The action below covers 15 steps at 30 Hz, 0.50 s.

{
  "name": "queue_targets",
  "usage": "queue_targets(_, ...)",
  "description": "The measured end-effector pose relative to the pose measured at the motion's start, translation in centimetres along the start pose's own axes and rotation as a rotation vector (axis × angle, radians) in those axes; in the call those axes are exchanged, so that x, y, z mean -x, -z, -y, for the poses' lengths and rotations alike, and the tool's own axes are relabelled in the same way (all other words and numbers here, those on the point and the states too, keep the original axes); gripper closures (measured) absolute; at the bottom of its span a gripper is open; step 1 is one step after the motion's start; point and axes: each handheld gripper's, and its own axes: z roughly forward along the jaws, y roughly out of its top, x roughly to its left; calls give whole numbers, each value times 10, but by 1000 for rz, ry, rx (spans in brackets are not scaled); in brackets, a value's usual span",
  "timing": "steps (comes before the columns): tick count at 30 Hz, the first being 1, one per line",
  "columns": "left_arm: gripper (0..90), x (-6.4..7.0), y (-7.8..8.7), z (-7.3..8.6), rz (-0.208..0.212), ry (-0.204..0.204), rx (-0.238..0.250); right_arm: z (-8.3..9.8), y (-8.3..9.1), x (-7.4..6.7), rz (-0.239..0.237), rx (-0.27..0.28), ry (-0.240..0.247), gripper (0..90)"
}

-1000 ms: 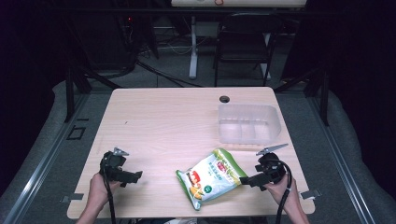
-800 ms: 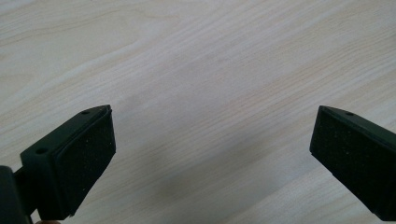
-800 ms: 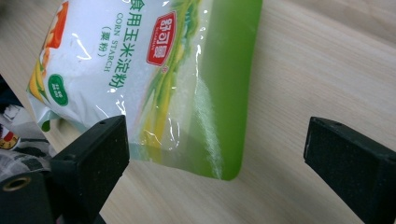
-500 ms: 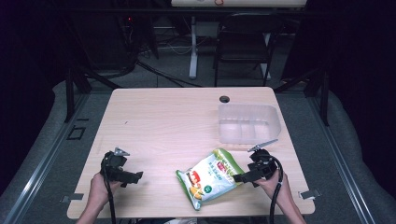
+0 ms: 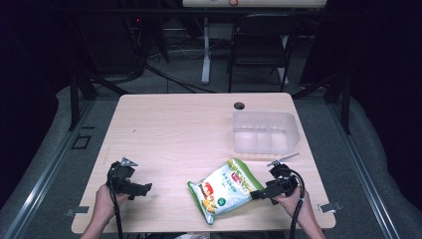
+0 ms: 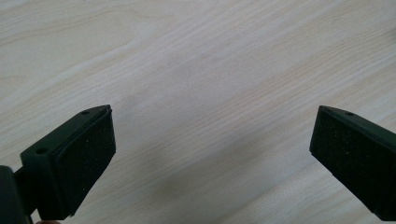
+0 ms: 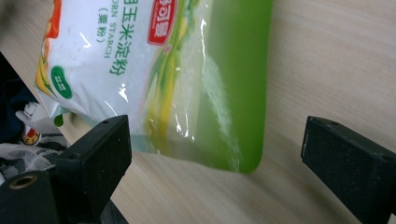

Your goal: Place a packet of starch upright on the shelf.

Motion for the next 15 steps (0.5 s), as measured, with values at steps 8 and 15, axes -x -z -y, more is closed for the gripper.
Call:
queue_targets(8,4,1,-1,-1,6,-8,-2,13,1,4,-70,12,-55,108)
queue_targets(15,4,1,-1,-1,6,-12,-6,11,-4,3,-134,32,-81,129)
